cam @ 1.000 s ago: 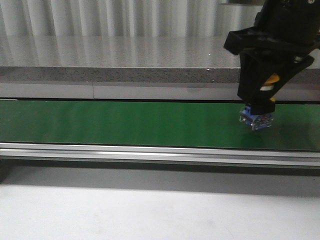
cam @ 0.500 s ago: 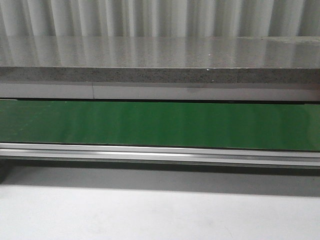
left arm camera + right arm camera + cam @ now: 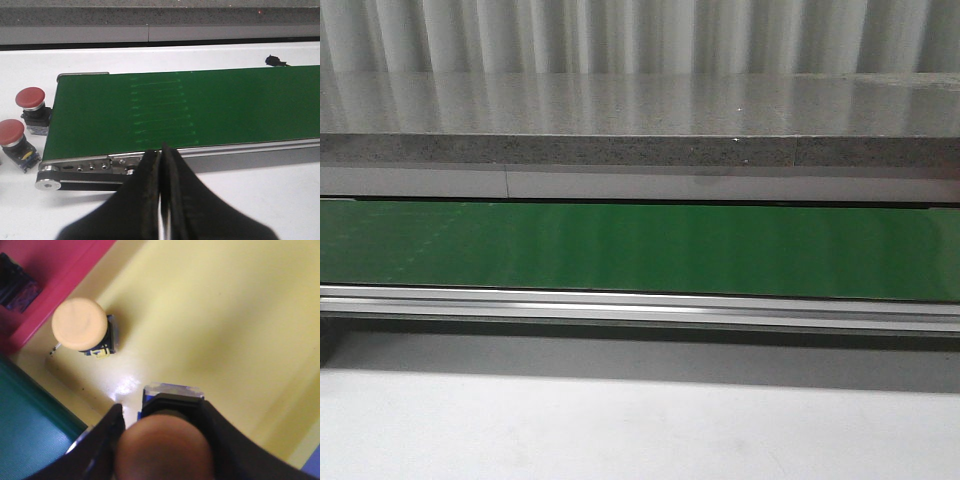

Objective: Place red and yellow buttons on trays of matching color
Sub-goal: 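Carry the yellow button into the yellow tray and open the right gripper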

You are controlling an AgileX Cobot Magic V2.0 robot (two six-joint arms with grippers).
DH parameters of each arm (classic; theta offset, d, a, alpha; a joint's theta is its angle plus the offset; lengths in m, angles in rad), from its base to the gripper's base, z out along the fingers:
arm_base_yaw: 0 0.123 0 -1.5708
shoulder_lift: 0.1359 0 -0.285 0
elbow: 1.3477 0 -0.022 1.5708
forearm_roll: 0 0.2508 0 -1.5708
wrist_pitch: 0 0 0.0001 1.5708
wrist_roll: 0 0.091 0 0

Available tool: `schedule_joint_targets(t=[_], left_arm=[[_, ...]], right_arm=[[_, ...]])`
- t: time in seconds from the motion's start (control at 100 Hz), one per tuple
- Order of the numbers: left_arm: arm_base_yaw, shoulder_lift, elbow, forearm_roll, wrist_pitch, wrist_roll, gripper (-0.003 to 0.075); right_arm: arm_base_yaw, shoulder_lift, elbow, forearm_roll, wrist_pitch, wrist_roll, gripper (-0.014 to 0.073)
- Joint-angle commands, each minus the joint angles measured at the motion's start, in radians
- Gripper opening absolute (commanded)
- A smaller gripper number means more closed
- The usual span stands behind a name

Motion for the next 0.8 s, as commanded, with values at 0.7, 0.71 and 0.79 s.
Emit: schedule_joint_targets(t=[0.7, 0.71, 0.79], left_arm=[[-0.008, 0.006, -0.026, -0.016, -0.076, 0.000, -0.0020], [-0.008, 0.006, -0.026, -0.016, -0.076, 0.000, -0.0020], [-0.008, 0.006, -0.026, -0.016, -0.076, 0.000, -0.0020]], right_arm=[[-0.007, 0.134, -0.020, 0.042, -0.060, -0.014, 0.0543], [-0.007, 0.123, -0.020, 0.042, -0.057, -0.014, 0.0543], [-0.005, 0.056, -0.020, 0.042, -0.035, -0.028, 0.0543]])
